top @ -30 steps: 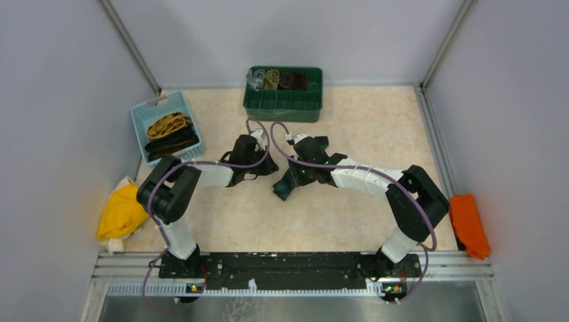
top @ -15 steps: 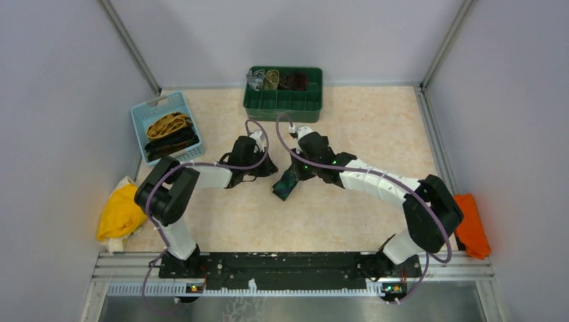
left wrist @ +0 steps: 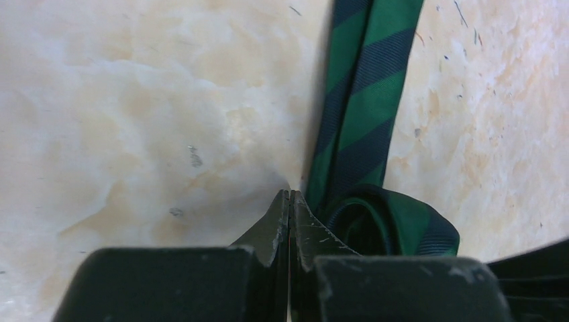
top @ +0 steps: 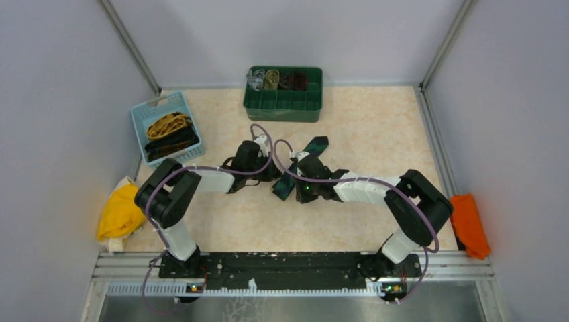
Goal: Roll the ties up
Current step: Roll the tie at the center of the board.
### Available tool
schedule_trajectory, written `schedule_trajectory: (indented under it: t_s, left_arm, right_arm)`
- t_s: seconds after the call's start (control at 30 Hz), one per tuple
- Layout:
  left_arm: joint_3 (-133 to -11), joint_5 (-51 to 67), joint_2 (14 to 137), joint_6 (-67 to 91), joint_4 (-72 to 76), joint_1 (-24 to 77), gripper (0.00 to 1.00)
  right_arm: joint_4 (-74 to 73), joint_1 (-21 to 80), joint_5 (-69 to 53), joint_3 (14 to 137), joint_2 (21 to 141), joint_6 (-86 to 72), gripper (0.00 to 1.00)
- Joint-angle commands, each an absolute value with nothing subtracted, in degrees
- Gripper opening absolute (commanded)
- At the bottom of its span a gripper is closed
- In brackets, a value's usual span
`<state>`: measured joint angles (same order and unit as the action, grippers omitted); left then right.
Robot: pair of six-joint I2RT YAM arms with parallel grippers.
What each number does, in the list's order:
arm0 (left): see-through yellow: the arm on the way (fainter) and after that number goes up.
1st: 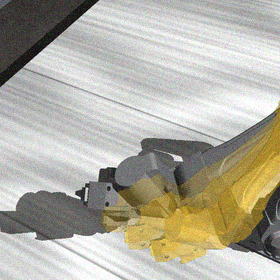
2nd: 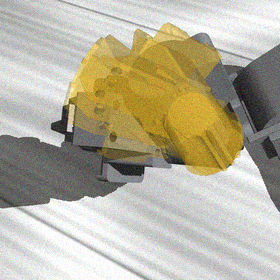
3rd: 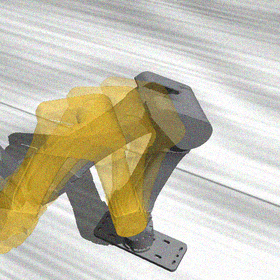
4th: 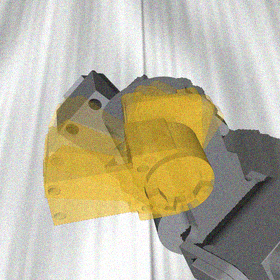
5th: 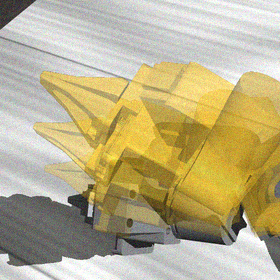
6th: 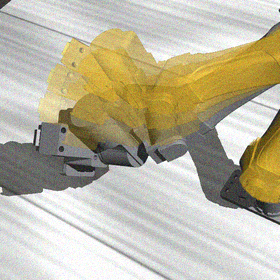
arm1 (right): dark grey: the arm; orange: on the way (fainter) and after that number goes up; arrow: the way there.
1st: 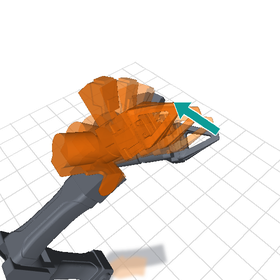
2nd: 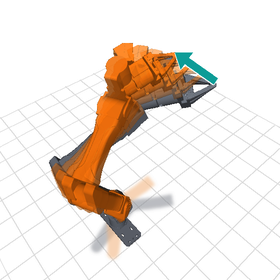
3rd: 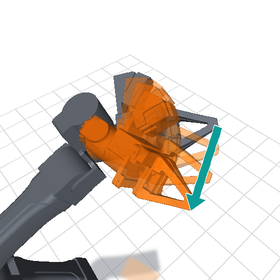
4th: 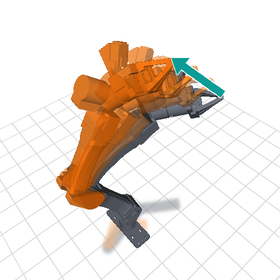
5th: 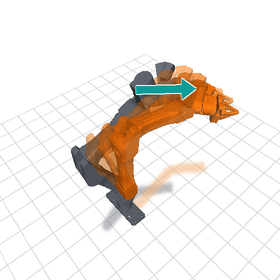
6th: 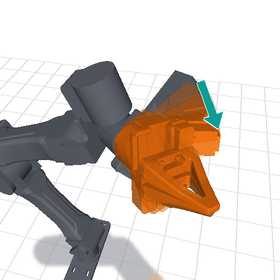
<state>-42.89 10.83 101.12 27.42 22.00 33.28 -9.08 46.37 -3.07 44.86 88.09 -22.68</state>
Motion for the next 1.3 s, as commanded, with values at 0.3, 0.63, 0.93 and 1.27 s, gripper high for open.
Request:
schedule_trajectory:
  t_s: [0.3, 0.63, 0.93, 1.27]
  left_arm:
    - [-36.73, 12.53, 99.91, 29.30, 19.82, 37.41, 0.00]
    - [-40.82, 1.38, 100.71, 26.88, 11.33, 37.64, 0.00]
    - [-49.58, -3.74, 105.38, 24.53, 7.04, 37.71, 0.00]
    - [-47.55, 4.98, 106.54, 25.11, 12.69, 38.12, 0.00]
  right_arm:
    - [6.19, 46.97, -12.97, 47.59, 97.31, -28.29, 0.00]
    - [1.09, 46.98, -9.12, 48.23, 95.22, -26.34, 0.00]
    - [-7.30, 47.02, 0.94, 45.15, 89.10, -24.23, 0.00]
    - [-7.48, 46.83, 6.38, 49.88, 95.45, -22.18, 0.00]
